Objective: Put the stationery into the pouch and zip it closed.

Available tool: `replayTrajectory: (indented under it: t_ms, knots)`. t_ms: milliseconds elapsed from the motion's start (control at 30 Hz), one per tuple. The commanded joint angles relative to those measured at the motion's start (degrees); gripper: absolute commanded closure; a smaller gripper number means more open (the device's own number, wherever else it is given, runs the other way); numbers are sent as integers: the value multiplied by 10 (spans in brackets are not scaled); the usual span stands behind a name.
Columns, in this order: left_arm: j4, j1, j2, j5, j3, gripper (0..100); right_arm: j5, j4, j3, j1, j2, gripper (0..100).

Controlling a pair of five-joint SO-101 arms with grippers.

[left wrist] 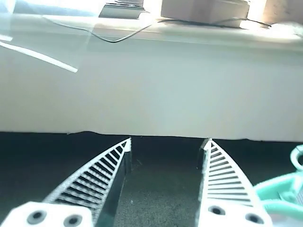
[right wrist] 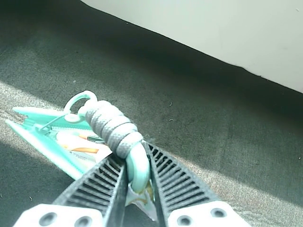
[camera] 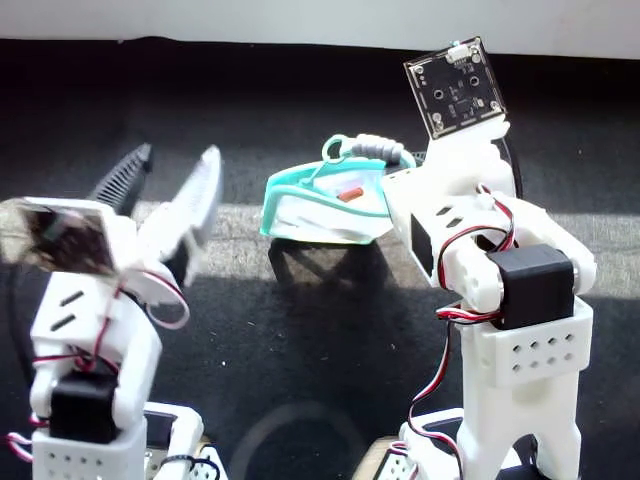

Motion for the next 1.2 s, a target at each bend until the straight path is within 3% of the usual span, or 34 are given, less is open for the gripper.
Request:
replayTrajectory:
  t_ms: [0, 100, 233, 467, 700, 1000, 1167]
  knots:
    - [3, 87, -63, -88, 58, 754, 5, -4, -7, 7, -1, 992]
    - [-1, 136, -98, -156, 107, 755, 5, -3, -7, 7, -3, 992]
    - [-12, 150, -106, -227, 147, 755, 5, 1, -7, 7, -7, 992]
    - [-132, 113, -105, -279, 205, 755, 5, 5, -7, 7, -7, 992]
    - [-196, 102, -96, -301, 229, 755, 5, 26, -8, 7, -8, 992]
    - [-312, 87, 114, -300, 172, 755, 5, 33, -6, 6, -36, 992]
    - [-326, 89, 240, -300, 80, 755, 6, 37, -3, 7, -47, 992]
